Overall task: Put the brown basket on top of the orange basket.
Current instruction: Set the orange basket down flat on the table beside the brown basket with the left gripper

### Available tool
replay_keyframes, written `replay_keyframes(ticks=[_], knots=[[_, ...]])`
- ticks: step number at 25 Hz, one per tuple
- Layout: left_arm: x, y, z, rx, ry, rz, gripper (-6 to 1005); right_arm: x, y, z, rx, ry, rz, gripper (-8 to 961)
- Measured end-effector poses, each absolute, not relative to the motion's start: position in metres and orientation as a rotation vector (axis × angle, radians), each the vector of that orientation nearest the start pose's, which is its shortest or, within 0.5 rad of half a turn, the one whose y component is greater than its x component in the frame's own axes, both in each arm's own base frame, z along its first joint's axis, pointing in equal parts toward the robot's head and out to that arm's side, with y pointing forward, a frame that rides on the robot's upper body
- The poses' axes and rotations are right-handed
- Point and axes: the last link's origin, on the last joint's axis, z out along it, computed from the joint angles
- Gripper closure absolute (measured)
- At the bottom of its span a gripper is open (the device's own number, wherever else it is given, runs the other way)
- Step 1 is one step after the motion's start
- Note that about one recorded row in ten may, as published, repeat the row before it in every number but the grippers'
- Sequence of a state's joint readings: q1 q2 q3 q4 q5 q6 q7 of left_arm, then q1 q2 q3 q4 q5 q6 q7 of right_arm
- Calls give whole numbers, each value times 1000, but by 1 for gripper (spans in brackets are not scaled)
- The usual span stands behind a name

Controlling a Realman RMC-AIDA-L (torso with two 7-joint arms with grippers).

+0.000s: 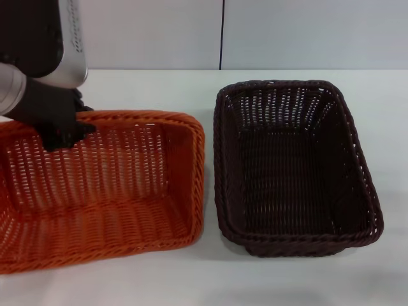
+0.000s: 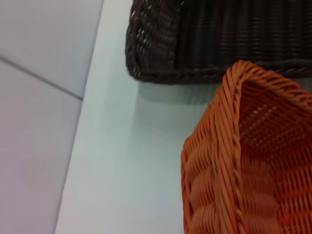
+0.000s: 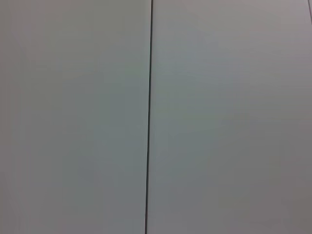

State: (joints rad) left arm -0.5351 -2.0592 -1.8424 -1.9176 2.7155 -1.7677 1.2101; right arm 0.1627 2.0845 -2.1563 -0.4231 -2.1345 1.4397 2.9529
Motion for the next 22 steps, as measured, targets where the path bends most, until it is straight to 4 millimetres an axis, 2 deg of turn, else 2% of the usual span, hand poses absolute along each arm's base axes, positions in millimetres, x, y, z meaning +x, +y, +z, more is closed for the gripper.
replay_keyframes(ticks=[5, 7, 9, 16, 22], knots=[[-126, 340, 83, -2592, 216, 657, 823, 344, 262, 36, -1128, 374, 645, 270], [-128, 350, 76, -2614, 193, 647, 823, 343, 262, 34, -1135, 374, 647, 271], [-134, 367, 61, -2655, 142, 639, 824, 342, 262, 34, -1136, 374, 648, 272], [-144, 391, 37, -2670, 114, 651, 823, 342, 262, 34, -1140, 372, 648, 275], [-139, 399, 35, -2609, 158, 614, 774, 343, 262, 34, -1142, 372, 644, 277]])
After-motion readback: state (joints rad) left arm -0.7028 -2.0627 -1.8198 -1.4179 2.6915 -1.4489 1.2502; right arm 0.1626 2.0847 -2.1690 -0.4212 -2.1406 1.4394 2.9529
